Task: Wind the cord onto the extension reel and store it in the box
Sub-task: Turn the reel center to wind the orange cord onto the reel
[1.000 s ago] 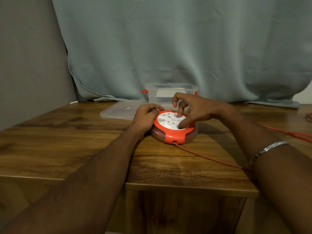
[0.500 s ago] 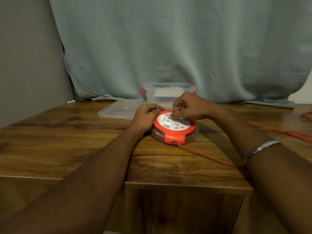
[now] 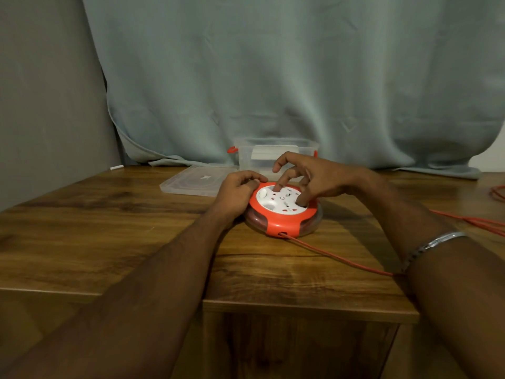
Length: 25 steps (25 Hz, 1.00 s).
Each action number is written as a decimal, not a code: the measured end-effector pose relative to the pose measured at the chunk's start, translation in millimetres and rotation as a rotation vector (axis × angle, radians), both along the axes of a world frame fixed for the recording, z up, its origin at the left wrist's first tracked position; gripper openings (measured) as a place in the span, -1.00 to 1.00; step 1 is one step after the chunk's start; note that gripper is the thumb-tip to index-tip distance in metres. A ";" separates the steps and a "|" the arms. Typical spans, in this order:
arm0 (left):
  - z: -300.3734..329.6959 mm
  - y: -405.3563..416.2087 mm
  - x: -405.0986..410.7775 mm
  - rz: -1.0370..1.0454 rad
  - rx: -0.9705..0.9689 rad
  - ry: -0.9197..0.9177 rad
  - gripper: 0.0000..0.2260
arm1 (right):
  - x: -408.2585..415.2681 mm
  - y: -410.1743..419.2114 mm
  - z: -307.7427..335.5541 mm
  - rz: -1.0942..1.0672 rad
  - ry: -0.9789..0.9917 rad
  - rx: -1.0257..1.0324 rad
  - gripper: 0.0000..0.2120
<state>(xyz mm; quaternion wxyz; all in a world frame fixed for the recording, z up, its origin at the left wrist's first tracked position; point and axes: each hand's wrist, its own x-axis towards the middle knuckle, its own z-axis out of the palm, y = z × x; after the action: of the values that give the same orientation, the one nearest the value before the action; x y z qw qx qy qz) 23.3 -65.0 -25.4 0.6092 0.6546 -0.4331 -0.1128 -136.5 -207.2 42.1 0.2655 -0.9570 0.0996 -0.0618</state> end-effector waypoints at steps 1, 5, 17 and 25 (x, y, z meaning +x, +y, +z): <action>0.1 0.2 0.7 0.007 -0.002 0.012 -0.77 | 0.7 -2.0 -1.3 0.000 -0.006 0.006 -0.27; 0.1 -0.6 2.8 0.068 -0.045 0.044 -0.76 | 1.3 0.0 -4.7 -0.033 -0.057 -0.027 -0.28; -1.5 -5.2 8.4 0.165 -0.053 0.009 -0.76 | 12.7 17.1 -11.4 -0.105 -0.080 -0.275 -0.65; -2.4 -3.4 8.2 0.146 -0.045 -0.034 -0.77 | 20.0 32.6 -15.5 -0.206 -0.191 -0.518 -0.42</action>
<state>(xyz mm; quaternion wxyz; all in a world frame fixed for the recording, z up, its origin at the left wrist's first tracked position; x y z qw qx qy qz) 31.5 -68.4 -27.8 0.6229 0.6725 -0.3969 -0.0472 -116.6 -174.6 26.6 0.0129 -0.9675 0.1519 -0.2015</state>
